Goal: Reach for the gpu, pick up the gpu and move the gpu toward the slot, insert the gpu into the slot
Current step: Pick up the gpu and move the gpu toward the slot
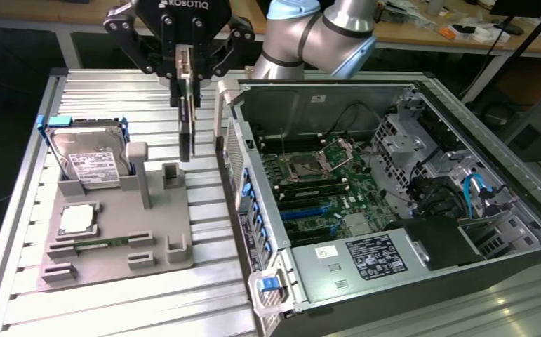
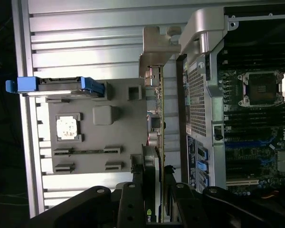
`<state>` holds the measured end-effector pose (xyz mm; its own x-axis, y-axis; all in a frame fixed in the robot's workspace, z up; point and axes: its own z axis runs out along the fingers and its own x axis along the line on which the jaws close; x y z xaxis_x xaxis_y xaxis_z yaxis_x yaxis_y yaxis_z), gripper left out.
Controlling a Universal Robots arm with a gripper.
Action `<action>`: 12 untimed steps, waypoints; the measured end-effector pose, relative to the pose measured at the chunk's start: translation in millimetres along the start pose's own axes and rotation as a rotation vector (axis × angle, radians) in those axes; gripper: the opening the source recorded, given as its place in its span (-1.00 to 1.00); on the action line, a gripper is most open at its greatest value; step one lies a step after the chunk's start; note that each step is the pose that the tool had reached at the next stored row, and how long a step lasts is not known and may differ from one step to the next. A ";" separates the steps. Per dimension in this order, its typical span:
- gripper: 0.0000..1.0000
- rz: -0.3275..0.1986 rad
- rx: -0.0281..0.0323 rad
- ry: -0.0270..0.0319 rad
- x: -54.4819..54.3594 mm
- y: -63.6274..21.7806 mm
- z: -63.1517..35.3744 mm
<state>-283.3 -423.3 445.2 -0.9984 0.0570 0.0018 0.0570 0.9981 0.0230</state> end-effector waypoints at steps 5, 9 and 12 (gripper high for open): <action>-0.46 0.000 -0.0002 -0.0002 -13.6 0.8 0.1; -0.46 -0.001 -0.0002 -0.0001 -21.7 1.2 0.1; -0.46 -0.007 -0.0001 0.0001 -27.1 1.5 0.0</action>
<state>-256.2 -423.3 445.1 -0.9988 0.0498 0.0017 0.0498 0.9985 0.0231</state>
